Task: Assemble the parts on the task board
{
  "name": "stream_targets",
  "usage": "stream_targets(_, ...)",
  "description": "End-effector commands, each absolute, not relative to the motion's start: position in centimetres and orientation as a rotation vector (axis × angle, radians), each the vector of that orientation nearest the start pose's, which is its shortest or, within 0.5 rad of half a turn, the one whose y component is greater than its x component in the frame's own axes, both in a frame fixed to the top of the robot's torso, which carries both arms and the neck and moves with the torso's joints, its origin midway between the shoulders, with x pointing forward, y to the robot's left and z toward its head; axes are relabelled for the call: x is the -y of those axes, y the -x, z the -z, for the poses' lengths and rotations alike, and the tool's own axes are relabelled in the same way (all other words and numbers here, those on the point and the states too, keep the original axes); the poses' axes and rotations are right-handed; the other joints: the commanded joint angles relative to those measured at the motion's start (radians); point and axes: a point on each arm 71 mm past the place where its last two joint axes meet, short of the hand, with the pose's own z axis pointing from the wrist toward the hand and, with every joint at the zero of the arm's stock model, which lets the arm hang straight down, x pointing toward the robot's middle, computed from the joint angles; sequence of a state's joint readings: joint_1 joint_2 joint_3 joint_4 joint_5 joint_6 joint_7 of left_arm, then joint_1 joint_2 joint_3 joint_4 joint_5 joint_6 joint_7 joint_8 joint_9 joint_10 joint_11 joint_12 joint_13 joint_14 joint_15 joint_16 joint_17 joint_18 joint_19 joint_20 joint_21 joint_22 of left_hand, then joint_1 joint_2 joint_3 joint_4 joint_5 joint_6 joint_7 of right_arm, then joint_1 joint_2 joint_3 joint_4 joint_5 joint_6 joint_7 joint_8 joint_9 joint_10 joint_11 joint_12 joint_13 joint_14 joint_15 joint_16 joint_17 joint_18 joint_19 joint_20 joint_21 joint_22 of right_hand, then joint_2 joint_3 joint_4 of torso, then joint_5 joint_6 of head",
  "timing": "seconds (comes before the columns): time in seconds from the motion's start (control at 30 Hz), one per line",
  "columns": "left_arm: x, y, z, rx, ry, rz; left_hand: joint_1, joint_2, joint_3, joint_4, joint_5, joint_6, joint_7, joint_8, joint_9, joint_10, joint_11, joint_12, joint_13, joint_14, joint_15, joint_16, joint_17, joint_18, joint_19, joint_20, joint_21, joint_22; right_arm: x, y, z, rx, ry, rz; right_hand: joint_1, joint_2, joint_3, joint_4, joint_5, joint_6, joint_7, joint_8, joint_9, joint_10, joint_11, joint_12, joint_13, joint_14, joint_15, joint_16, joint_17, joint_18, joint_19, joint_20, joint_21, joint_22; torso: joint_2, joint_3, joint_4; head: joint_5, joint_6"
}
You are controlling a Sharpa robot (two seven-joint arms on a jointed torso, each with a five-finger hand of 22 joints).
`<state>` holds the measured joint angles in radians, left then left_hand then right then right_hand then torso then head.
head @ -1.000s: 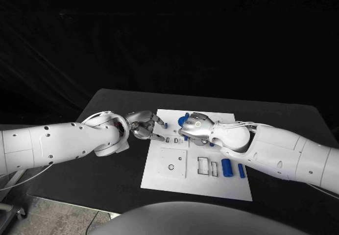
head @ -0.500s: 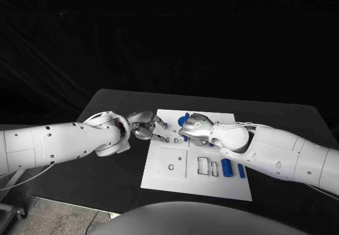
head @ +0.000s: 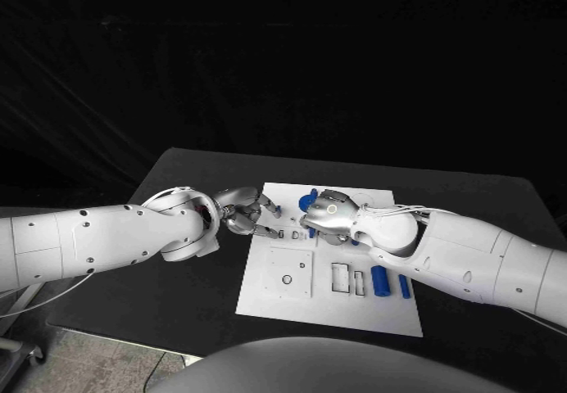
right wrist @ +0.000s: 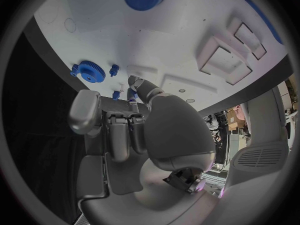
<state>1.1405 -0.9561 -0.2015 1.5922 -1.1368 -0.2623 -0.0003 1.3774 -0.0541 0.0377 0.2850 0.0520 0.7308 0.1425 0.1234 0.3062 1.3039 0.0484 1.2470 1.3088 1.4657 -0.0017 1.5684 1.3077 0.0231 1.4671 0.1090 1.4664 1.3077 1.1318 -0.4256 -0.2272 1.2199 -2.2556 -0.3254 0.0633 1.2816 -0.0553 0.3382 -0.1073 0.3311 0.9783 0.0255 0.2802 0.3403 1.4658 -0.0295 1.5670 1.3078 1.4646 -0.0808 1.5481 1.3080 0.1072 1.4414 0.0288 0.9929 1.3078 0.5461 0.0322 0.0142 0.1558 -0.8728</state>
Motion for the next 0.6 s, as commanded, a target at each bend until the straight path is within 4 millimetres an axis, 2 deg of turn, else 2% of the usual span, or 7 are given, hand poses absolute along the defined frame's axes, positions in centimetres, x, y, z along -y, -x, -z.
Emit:
stream_targets(0.03, -23.33, -42.66, 26.72, -2.006, 0.094, 0.821, 0.003, 0.009, -0.003, -0.002, -0.003, 0.005, 0.000, 0.003, -0.001, 0.003, 0.007, -0.003, 0.063, 0.105, 0.008, 0.002, 0.263, 0.006, 0.002, 0.006, 0.002, 0.224, 5.12, -45.34, 29.05, -1.371, 1.214, -0.522, -0.002, -0.002, -0.005, 0.001, -0.008, -0.007, 0.001, -0.008, -0.001, 0.105, -0.008, 0.004, 0.263, 0.095, -0.007, -0.004, 0.196, -0.010, -0.003, -0.002, -0.005, 0.117, 0.000, -0.0002, 0.0001, 0.003, 0.000)
stream_targets(0.6, -23.30, -42.66, 26.85, -2.020, 0.104, 0.821, 0.004, 0.010, -0.003, -0.002, -0.003, 0.006, 0.000, 0.004, -0.002, 0.004, 0.007, -0.002, 0.063, 0.105, 0.009, 0.002, 0.263, 0.006, 0.002, 0.006, 0.002, 0.224, 5.31, -45.45, 29.05, -1.379, 1.201, -0.514, -0.004, -0.001, -0.014, 0.005, -0.035, -0.007, -0.002, -0.027, -0.001, 0.105, -0.010, 0.004, 0.263, 0.094, -0.009, -0.005, 0.193, -0.009, -0.004, -0.003, -0.012, 0.118, 0.000, -0.0003, -0.0002, 0.004, 0.000)
